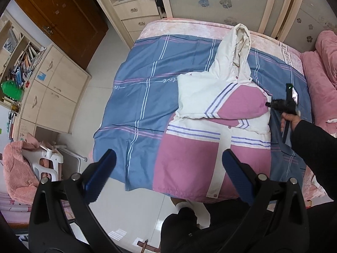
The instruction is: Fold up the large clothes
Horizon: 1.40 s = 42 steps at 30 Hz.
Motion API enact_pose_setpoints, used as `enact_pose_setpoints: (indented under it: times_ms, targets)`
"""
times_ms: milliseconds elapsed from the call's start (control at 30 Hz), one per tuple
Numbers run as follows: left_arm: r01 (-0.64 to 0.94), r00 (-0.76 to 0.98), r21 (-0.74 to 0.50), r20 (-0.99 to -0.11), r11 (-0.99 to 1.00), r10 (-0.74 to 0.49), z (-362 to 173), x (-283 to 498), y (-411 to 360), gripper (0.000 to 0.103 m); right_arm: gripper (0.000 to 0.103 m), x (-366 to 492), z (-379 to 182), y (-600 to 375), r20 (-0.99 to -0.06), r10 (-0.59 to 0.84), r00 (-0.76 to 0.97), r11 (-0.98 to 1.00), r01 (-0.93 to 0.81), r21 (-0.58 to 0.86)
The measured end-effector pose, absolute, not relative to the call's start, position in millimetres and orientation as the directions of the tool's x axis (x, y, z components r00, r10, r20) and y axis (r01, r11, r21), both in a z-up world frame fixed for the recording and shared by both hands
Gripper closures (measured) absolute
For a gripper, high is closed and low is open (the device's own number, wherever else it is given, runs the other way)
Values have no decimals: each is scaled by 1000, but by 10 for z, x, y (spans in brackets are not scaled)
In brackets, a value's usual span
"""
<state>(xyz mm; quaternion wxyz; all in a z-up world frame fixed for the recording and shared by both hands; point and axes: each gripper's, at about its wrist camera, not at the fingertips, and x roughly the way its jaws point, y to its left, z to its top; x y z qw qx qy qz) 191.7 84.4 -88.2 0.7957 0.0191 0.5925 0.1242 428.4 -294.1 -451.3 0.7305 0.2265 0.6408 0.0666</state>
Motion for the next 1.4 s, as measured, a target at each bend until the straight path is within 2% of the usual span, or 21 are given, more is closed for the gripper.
enact_pose_setpoints:
  times_ms: [133,367,467,533,567,600,667,700,833,1000,1200,1400]
  targets:
    - [-182,266,179,-937,967,224,-856,1864,856,2,100,4160,-4634,-2997,-946,292,141,928,198,316]
    - [-213,278,153,-937,965,210,-819,1809,914,2,100,3873,-4497,-3170,-960,231,156,935,237,263]
    - [-200,292,146,-935,969,202,-802,1808,877,2,94,3872,-4631,-3253,-952,268,147,910,287,300]
    - [-182,301,142,-934,973,193,-796,1825,834,2,61,3888,-4605,-3217,-962,231,149,926,271,264]
    - [-171,306,140,-934,975,187,-790,1837,807,2,38,3890,-4535,-3211,-970,190,151,939,262,224]
    - [-165,309,138,-933,977,184,-783,1847,784,2,35,3892,-4447,-3208,-972,159,172,943,264,201]
    - [-145,328,126,-929,981,168,-743,1856,738,2,34,3839,-4244,-3207,-980,83,179,957,260,128]
    - [-135,340,122,-926,983,161,-720,1856,712,2,30,3835,-4204,-3206,-983,72,172,958,263,116]
    - [-98,377,97,-917,990,128,-650,1834,653,2,27,3583,-3871,-3167,-980,89,181,953,271,137]
    - [-56,406,56,-911,997,74,-626,1753,632,2,27,3093,-3244,-2875,-963,115,242,970,180,161]
    - [3,415,4,-910,1000,2,-765,1539,645,2,27,2217,-2305,-2502,-942,99,322,984,108,140]
    - [91,445,-47,-892,995,-83,-853,1090,690,2,27,1202,-1535,-2191,-896,33,443,989,114,92]
